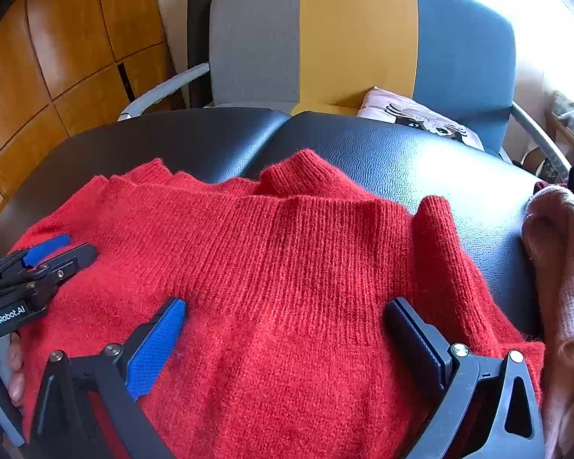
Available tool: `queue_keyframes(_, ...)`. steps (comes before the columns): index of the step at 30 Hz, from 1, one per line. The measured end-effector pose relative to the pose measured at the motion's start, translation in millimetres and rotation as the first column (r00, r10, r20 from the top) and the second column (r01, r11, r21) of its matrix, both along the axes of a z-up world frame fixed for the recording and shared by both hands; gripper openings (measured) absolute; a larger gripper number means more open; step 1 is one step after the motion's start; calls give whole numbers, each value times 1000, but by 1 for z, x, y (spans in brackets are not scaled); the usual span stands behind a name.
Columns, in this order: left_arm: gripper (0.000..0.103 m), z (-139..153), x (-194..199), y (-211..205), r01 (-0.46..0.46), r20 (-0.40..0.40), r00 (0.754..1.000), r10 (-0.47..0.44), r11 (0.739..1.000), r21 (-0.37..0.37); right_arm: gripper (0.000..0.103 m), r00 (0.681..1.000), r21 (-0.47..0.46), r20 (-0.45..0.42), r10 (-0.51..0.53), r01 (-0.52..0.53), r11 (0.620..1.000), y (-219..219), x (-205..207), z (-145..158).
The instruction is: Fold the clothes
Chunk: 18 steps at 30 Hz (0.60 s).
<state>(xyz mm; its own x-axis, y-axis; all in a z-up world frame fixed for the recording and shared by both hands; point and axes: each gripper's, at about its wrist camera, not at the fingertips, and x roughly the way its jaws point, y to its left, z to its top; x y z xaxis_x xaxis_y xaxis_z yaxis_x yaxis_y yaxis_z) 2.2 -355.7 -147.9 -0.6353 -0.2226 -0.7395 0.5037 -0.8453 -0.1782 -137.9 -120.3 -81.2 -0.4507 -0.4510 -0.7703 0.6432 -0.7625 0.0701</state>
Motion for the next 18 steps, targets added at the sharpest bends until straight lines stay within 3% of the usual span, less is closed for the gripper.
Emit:
queue_keyframes(6, 73, 1, 0, 15, 13, -17, 1000, -13, 1000, 6, 103, 1000, -24, 9, -9, 9, 1000, 24, 28, 2)
queue_keyframes(12, 73, 2, -21, 26, 28, 1, 1000, -28, 999, -33, 103, 1000, -43, 14, -19, 20, 999, 51, 62, 2)
queue_keyframes(15, 72, 8, -28, 15, 36, -26, 999, -35, 998, 56, 103, 1000, -39, 19, -21, 22, 999, 53, 63, 1)
queue_keyframes(18, 72, 25, -3, -11, 21, -138, 990, 12, 973, 232, 103, 1000, -37, 15, -20, 21, 999, 52, 63, 1)
